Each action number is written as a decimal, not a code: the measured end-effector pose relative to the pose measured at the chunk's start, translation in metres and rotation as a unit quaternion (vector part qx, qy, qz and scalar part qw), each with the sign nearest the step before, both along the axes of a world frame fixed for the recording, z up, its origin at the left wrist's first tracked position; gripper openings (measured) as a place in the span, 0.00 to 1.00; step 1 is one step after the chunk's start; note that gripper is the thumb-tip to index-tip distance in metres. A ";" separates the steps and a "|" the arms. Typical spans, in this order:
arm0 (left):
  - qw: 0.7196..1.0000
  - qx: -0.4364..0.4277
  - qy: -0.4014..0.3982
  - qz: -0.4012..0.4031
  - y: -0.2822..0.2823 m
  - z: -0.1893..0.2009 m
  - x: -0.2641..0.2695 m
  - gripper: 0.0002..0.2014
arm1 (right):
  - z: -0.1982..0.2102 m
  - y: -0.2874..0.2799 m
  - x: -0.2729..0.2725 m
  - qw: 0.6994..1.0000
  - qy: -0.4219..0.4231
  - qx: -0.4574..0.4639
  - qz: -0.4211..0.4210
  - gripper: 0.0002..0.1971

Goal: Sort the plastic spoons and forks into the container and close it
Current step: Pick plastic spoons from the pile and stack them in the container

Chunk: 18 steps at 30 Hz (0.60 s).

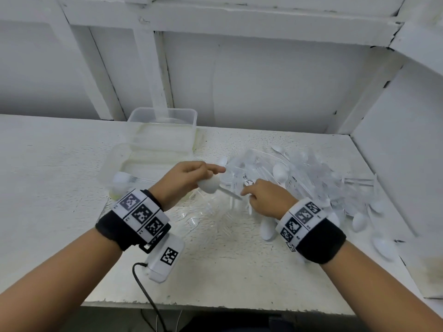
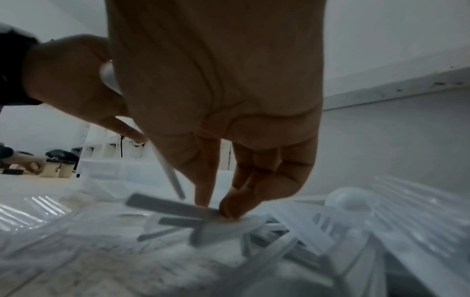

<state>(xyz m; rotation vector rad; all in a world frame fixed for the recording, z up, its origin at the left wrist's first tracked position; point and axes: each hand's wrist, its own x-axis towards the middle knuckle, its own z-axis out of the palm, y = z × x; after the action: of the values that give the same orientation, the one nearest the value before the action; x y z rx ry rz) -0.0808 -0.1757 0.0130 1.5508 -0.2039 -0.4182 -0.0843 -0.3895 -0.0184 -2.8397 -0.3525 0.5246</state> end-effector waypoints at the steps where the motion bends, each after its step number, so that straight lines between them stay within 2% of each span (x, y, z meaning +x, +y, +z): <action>1: 0.999 -0.040 0.022 0.025 -0.001 0.002 -0.001 0.07 | -0.001 0.003 0.001 1.000 0.005 0.000 -0.010 0.17; 3: 0.993 -0.074 0.049 0.072 -0.003 0.005 0.001 0.13 | -0.004 0.005 0.002 0.999 0.006 0.008 -0.038 0.15; 5: 0.991 -0.066 0.044 0.103 -0.007 0.005 0.004 0.16 | -0.008 0.006 0.001 0.997 -0.001 0.020 -0.072 0.12; 8: 0.993 -0.028 0.018 0.116 -0.014 0.004 0.008 0.10 | -0.011 0.004 -0.002 0.991 -0.006 0.057 -0.124 0.07; 10: 0.994 0.019 -0.014 0.107 -0.018 0.000 0.011 0.06 | -0.008 0.000 -0.004 0.977 0.005 0.115 -0.179 0.10; 14: 0.989 0.117 -0.054 0.073 -0.027 -0.009 0.015 0.06 | 0.006 -0.014 -0.015 0.935 0.051 0.231 -0.262 0.12; 18: 0.975 0.209 -0.062 0.043 -0.039 -0.016 0.020 0.13 | 0.020 -0.031 -0.029 0.906 0.103 0.281 -0.300 0.10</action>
<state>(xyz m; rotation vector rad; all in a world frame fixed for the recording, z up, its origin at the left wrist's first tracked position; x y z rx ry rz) -0.0609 -0.2149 -0.0029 1.9947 -0.1499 -0.3075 -0.1135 -0.4203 0.0012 -2.1420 0.3547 0.4797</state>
